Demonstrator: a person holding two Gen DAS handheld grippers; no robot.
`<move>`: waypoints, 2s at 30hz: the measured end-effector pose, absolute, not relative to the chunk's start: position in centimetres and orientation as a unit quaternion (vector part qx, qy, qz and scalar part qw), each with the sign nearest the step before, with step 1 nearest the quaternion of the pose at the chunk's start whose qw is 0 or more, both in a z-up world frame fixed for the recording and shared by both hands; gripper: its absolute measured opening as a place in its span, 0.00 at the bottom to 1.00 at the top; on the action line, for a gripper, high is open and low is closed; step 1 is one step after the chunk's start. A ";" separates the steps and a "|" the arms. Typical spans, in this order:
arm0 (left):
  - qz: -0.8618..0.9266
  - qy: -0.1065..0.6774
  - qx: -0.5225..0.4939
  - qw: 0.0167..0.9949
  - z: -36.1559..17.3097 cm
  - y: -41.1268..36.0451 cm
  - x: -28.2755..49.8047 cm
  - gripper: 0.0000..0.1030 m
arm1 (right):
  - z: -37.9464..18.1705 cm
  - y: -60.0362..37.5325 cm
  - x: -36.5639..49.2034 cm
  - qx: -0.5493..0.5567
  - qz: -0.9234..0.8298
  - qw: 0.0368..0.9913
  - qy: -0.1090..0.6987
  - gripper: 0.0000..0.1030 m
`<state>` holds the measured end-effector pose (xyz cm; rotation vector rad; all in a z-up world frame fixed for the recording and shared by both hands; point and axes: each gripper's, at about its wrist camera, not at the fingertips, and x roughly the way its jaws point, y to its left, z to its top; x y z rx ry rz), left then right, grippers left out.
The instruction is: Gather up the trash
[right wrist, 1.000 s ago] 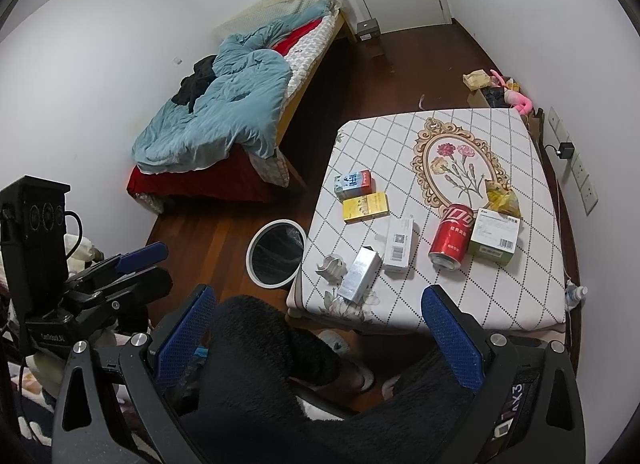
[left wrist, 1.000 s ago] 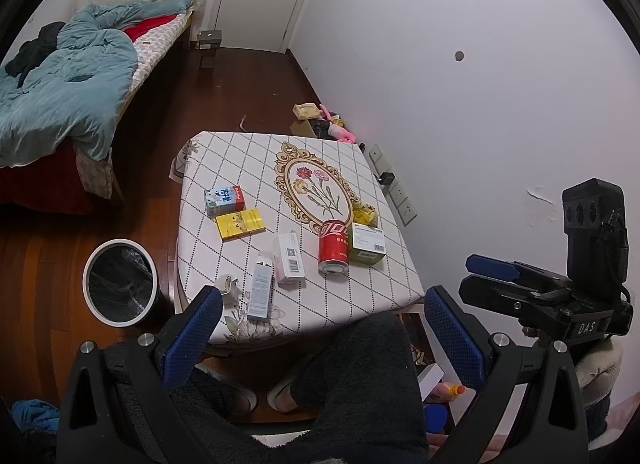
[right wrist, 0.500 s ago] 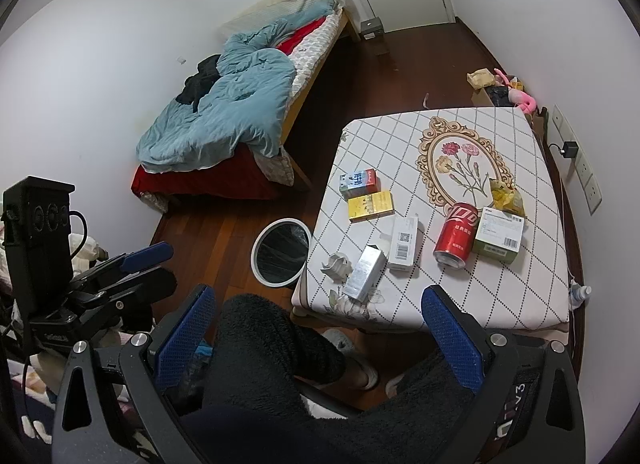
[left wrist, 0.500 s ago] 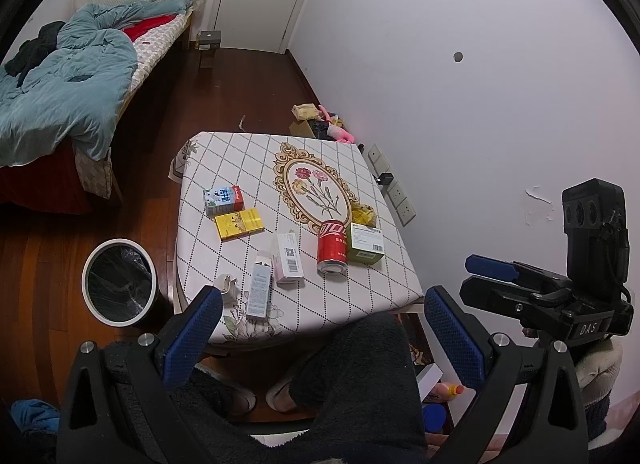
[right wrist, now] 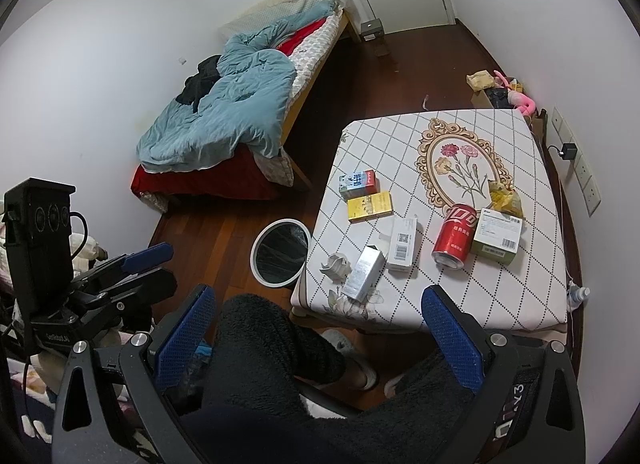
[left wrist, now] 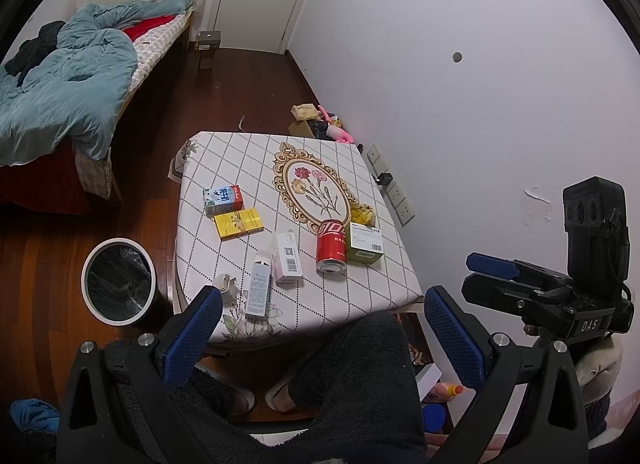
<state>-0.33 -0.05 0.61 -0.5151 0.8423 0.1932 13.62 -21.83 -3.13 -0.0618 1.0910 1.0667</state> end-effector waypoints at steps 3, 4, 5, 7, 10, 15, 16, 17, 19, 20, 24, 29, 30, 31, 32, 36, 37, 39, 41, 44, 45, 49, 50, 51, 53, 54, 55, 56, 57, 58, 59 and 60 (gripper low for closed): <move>0.092 0.403 -0.247 0.876 0.6 0.0 -0.3 1.00 | -3.1 -21.8 13.6 -0.027 0.483 0.722 0.494 1.00; 0.092 0.403 -0.247 0.876 0.6 0.0 -0.3 1.00 | -3.1 -21.8 13.6 -0.028 0.483 0.723 0.494 1.00; 0.092 0.403 -0.246 0.877 0.7 -0.1 -0.4 1.00 | -3.1 -21.9 13.6 -0.027 0.483 0.723 0.494 1.00; 0.092 0.403 -0.245 0.877 0.8 -0.2 -0.3 1.00 | -3.2 -21.8 13.6 -0.027 0.483 0.723 0.494 1.00; 0.093 0.402 -0.245 0.877 0.5 -0.3 -0.6 1.00 | -3.0 -21.9 13.6 -0.028 0.483 0.723 0.494 1.00; 0.094 0.402 -0.245 0.877 0.6 -0.3 -0.6 1.00 | -2.9 -21.9 13.6 -0.028 0.483 0.723 0.494 1.00; 0.094 0.402 -0.245 0.877 0.6 -0.3 -0.6 1.00 | -2.9 -22.0 13.6 -0.027 0.483 0.723 0.493 1.00; 0.094 0.402 -0.245 0.877 0.6 -0.3 -0.6 1.00 | -2.9 -21.9 13.6 -0.028 0.483 0.723 0.493 1.00; 0.094 0.402 -0.245 0.878 0.6 -0.3 -0.6 1.00 | -2.9 -21.9 13.6 -0.027 0.483 0.723 0.493 1.00; 0.094 0.402 -0.244 0.878 0.6 -0.3 -0.6 1.00 | -2.9 -21.9 13.6 -0.028 0.483 0.723 0.493 1.00; 0.095 0.402 -0.242 0.878 0.6 -0.3 -0.6 1.00 | -2.9 -21.9 13.5 -0.027 0.483 0.723 0.493 1.00; 0.179 0.404 -0.190 0.877 -0.5 0.6 0.7 1.00 | -3.1 -22.1 14.1 -0.019 0.462 0.734 0.498 1.00; 0.222 0.408 -0.163 0.871 -1.3 1.2 1.5 1.00 | -3.5 -22.0 14.5 -0.016 0.452 0.738 0.501 1.00; 0.257 0.414 -0.140 0.862 -2.4 2.0 2.4 1.00 | -3.9 -22.0 14.9 -0.014 0.443 0.742 0.503 1.00; 0.271 0.418 -0.133 0.857 -3.2 2.5 2.8 1.00 | -4.5 -21.9 15.4 -0.011 0.432 0.745 0.508 1.00; 0.311 0.469 -0.131 0.816 -9.4 5.8 6.2 1.00 | -9.4 -20.9 18.8 0.011 0.374 0.753 0.542 1.00; 0.314 0.477 -0.132 0.810 -10.4 6.2 6.5 1.00 | -11.3 -20.8 20.1 0.020 0.361 0.754 0.549 1.00; 0.315 0.505 -0.138 0.792 -13.6 6.8 8.1 1.00 | -14.2 -20.6 22.3 0.034 0.336 0.759 0.558 1.00; 0.306 0.529 -0.143 0.779 -16.5 6.4 9.4 1.00 | -16.9 -20.5 24.3 0.039 0.305 0.765 0.566 0.97; 0.273 0.565 -0.146 0.765 -20.4 4.7 11.1 0.99 | -20.4 -20.5 27.5 0.045 0.263 0.772 0.577 0.73; 0.263 0.571 -0.148 0.763 -21.3 4.4 11.4 0.99 | -21.4 -20.6 28.5 0.045 0.252 0.772 0.581 0.71; 0.217 0.611 -0.151 0.746 -25.5 2.4 14.1 0.74 | -24.7 -20.9 32.4 0.045 0.215 0.770 0.599 0.71; 0.211 0.618 -0.154 0.742 -26.3 2.4 14.8 0.65 | -25.6 -20.8 33.5 0.042 0.205 0.766 0.607 0.72; 0.206 0.627 -0.157 0.734 -27.4 2.2 15.5 0.60 | -26.2 -20.9 34.1 0.041 0.198 0.765 0.612 0.72; 0.200 0.642 -0.162 0.722 -29.2 1.8 16.6 0.58 | -27.4 -20.7 35.4 0.043 0.189 0.760 0.621 0.75; 0.199 0.646 -0.163 0.719 -29.8 1.7 17.0 0.58 | -28.0 -20.6 36.0 0.041 0.184 0.757 0.625 0.76; 0.199 0.647 -0.163 0.718 -30.3 1.6 17.2 0.58 | -28.6 -20.3 36.5 0.040 0.180 0.754 0.631 0.78; 0.198 0.649 -0.160 0.717 -30.7 1.4 17.5 0.58 | -29.0 -20.0 36.8 0.038 0.180 0.751 0.634 0.78; 0.201 0.651 -0.155 0.715 -31.2 1.2 17.8 0.57 | -29.4 -19.7 37.1 0.035 0.179 0.750 0.636 0.78; 0.203 0.654 -0.153 0.713 -31.6 1.2 18.0 0.54 | -29.7 -19.2 37.4 0.028 0.175 0.751 0.637 0.80; 0.202 0.657 -0.153 0.710 -31.9 1.2 18.2 0.42 | -29.9 -18.9 37.6 0.023 0.172 0.751 0.636 0.81; 0.202 0.661 -0.155 0.706 -32.4 1.2 18.4 0.35 | -30.1 -18.6 38.0 0.019 0.170 0.753 0.636 0.81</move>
